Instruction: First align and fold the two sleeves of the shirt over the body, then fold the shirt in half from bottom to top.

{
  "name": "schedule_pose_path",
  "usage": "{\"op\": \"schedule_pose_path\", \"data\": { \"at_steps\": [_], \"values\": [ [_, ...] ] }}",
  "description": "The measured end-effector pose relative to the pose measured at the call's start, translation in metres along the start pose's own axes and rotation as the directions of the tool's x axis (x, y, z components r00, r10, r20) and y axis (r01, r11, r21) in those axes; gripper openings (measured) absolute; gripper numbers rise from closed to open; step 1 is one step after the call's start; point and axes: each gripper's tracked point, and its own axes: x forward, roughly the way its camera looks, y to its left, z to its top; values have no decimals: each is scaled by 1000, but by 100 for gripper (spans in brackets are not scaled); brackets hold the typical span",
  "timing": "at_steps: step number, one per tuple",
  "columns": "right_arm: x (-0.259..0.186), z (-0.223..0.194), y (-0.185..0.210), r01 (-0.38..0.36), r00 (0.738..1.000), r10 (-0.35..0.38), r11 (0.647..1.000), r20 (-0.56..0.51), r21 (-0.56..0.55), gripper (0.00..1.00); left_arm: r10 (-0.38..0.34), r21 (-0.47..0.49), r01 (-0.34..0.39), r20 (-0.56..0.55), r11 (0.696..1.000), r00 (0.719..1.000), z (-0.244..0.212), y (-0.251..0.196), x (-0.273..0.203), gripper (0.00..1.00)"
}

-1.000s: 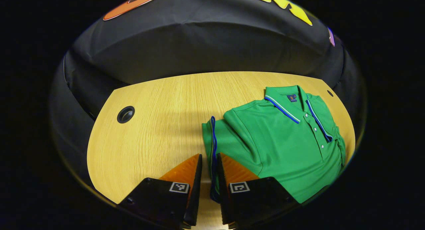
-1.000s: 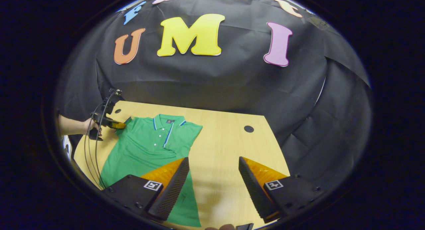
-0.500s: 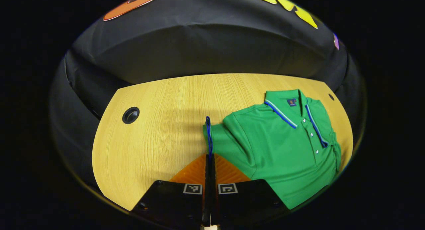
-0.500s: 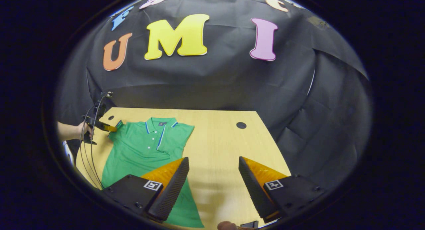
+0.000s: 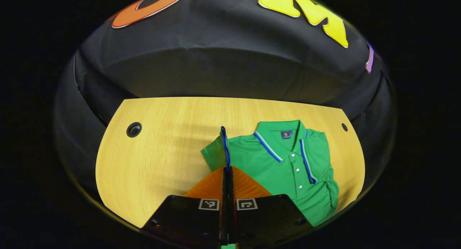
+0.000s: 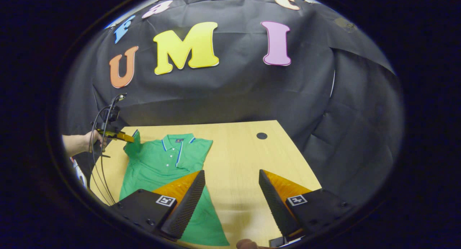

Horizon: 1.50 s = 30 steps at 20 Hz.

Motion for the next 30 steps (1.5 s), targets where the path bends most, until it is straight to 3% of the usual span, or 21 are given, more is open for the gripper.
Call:
{"op": "schedule_pose_path", "data": {
  "at_steps": [6, 10, 13, 14, 17, 23, 30],
  "values": [
    [-22, -17, -32, 39, 999, -38, 996, -17, 76, 96, -49, 47, 50, -33, 998, 998, -1, -73, 20, 4],
    [-29, -23, -51, 61, 998, -59, 994, -22, 92, 94, -82, -28, 80, -92, 996, 992, -23, -110, 44, 4],
    [-32, -23, -58, 67, 998, -65, 994, -23, 88, 96, -95, -86, 87, -87, 992, 992, -26, -124, 49, 12],
    [-32, -23, -59, 64, 998, -63, 994, -22, 89, 96, -103, -101, 96, -74, 990, 992, -23, -127, 43, 4],
    [-28, -24, -48, 37, 999, -35, 996, -28, 87, 94, -87, -111, 82, -40, 990, 995, -17, -122, 34, 100],
    [-31, -20, 2, -72, 997, 73, 997, -11, 23, 96, 19, -58, -15, 66, 998, 998, -24, -79, -38, 100],
    [-40, -47, 60, -238, 970, 237, 971, -59, -17, 96, 68, -20, -66, 112, 998, 991, -125, -50, -148, 100]
  ]
}}
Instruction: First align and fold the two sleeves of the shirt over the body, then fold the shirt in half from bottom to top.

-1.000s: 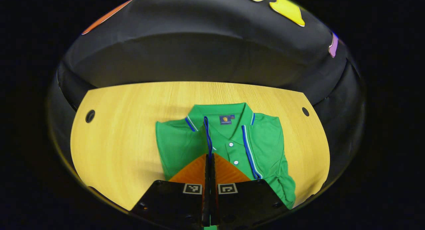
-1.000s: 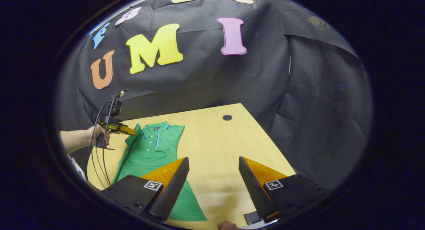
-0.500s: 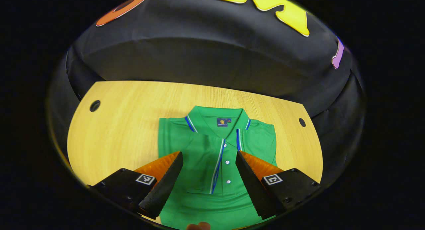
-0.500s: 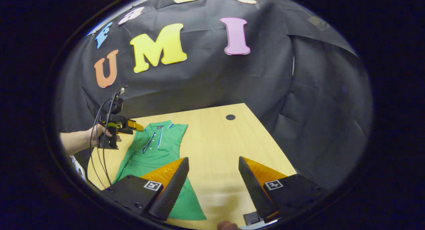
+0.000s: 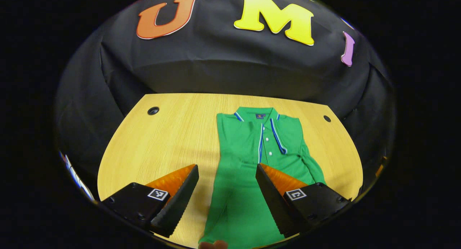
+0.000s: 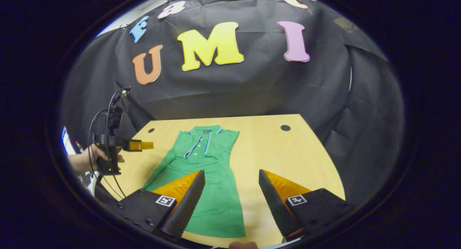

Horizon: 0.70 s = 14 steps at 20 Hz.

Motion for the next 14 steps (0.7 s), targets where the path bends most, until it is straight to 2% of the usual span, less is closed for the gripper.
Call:
{"op": "schedule_pose_path", "data": {
  "at_steps": [3, 7, 11, 14],
  "values": [
    [7, -23, 3, -22, 999, 20, 999, -41, -43, 94, 23, 31, -23, 4, 999, 1000, -48, 14, -40, 100],
    [5, -76, -1, -38, 988, 25, 996, -153, -80, 96, 0, 75, 4, -53, 997, 999, -119, 27, -74, 100],
    [-4, -139, -15, -40, 957, 2, 991, -289, -127, 96, -59, 93, 74, -152, 993, 987, -186, 26, -97, 100],
    [-15, -185, -25, -36, 927, -32, 984, -373, -174, 96, -87, 185, 123, -192, 975, 977, -222, 30, -97, 100]
  ]
}}
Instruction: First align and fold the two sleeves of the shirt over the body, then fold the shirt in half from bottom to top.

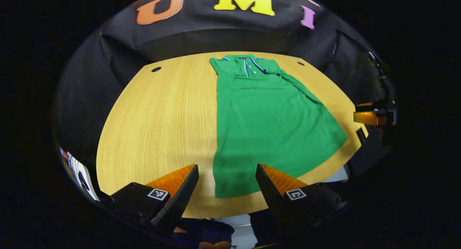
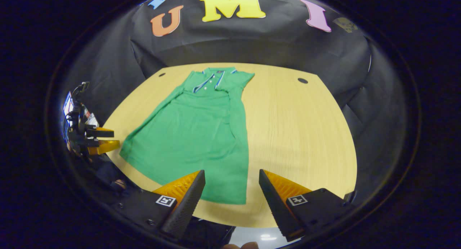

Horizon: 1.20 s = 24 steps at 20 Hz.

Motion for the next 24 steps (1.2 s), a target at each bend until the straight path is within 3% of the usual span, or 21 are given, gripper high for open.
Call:
{"op": "schedule_pose_path", "data": {
  "at_steps": [5, 12, 18, 22, 23, 24],
  "values": [
    [12, -46, -1, 29, 996, -31, 999, -83, -30, 95, -34, -39, 33, -25, 999, 999, -26, -7, 4, 100],
    [37, -54, -5, 59, 993, -64, 997, -103, -54, 96, -43, -60, 39, -65, 997, 997, -37, -10, 22, 100],
    [43, -57, -1, 36, 992, -41, 998, -116, -41, 95, 4, -12, -5, -98, 1000, 995, -38, -8, 24, 100],
    [43, -58, -1, 33, 990, -39, 998, -136, -47, 96, 38, -80, -47, -112, 996, 993, -37, -7, 22, 100],
    [43, -58, 0, 32, 989, -39, 998, -140, -50, 93, 42, -86, -52, -115, 995, 992, -38, -6, 22, 100],
    [43, -58, 0, 33, 988, -41, 998, -151, -53, 77, 48, -101, -59, -115, 993, 992, -38, -5, 21, 87]
  ]
}}
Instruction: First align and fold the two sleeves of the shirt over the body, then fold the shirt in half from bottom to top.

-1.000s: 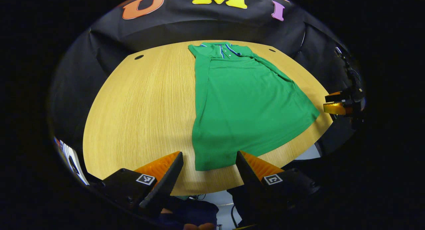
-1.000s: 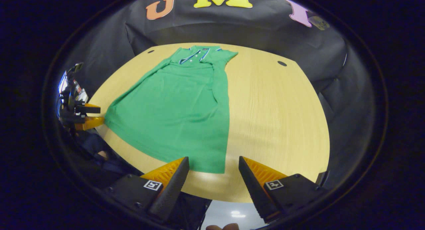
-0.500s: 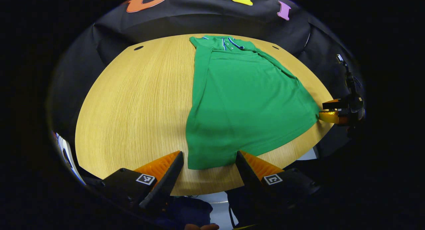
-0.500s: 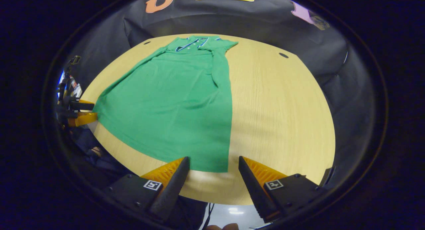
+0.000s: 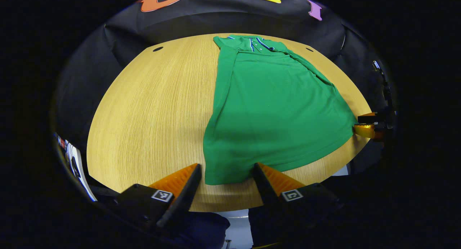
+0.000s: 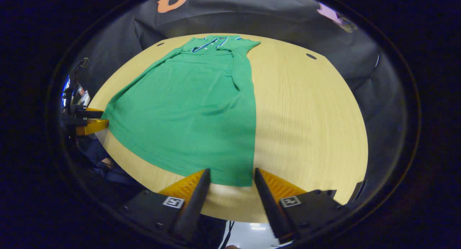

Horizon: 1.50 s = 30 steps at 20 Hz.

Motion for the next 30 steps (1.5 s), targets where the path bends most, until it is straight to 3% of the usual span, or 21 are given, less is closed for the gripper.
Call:
{"op": "schedule_pose_path", "data": {
  "at_steps": [1, 3, 6, 10, 12, 13, 16, 20, 22, 23, 25, 28, 30],
  "values": [
    [-1, 1, -1, 2, 1000, -2, 1000, 0, 1, 61, 4, -11, -4, 4, 1000, 1000, 0, 2, 1, 83],
    [1, 1, -3, 0, 1000, 1, 1000, -9, 12, 29, 3, -22, -3, -7, 1000, 1000, 5, 4, 2, 39],
    [1, 3, -2, 1, 999, -1, 1000, -36, 10, 28, -22, -25, 22, -29, 999, 999, 8, 2, 4, 14],
    [1, 3, 3, 15, 999, -16, 999, -29, -47, 27, 0, 10, 0, -34, 1000, 999, 9, 1, 6, 11],
    [1, 5, 5, 35, 999, -37, 993, -16, -116, 14, 13, 13, -13, -33, 1000, 999, 9, 2, 6, 11],
    [1, 6, 8, 37, 999, -38, 989, -11, -141, 23, 16, 12, -15, -33, 1000, 999, 9, 2, 6, 11],
    [2, 9, 13, 25, 1000, -25, 988, 0, -153, 14, 18, 9, -18, -37, 1000, 999, 9, 2, 5, 11],
    [3, 9, 11, 15, 1000, -16, 993, -5, -119, 28, 22, 20, -21, -35, 1000, 999, 13, 0, 4, 11],
    [7, 9, 17, 6, 1000, -5, 993, 9, -121, 28, 26, 29, -25, -32, 999, 999, 18, -1, 3, 11],
    [4, 9, 19, 24, 1000, -23, 989, 4, -143, 4, 30, 33, -29, -34, 999, 999, 21, -1, 2, 11],
    [3, 11, 19, 41, 999, -38, 981, 16, -188, 5, 12, 31, -11, -46, 999, 999, 27, -5, 3, 11],
    [-2, 13, 21, -18, 1000, 18, 997, -3, -77, 3, -53, 3, 53, -48, 999, 997, 23, -14, -6, 8],
    [-10, 21, 12, -27, 1000, 27, 1000, 12, -10, 2, -54, 10, 55, -31, 998, 998, 27, -12, -11, 7]
  ]
}}
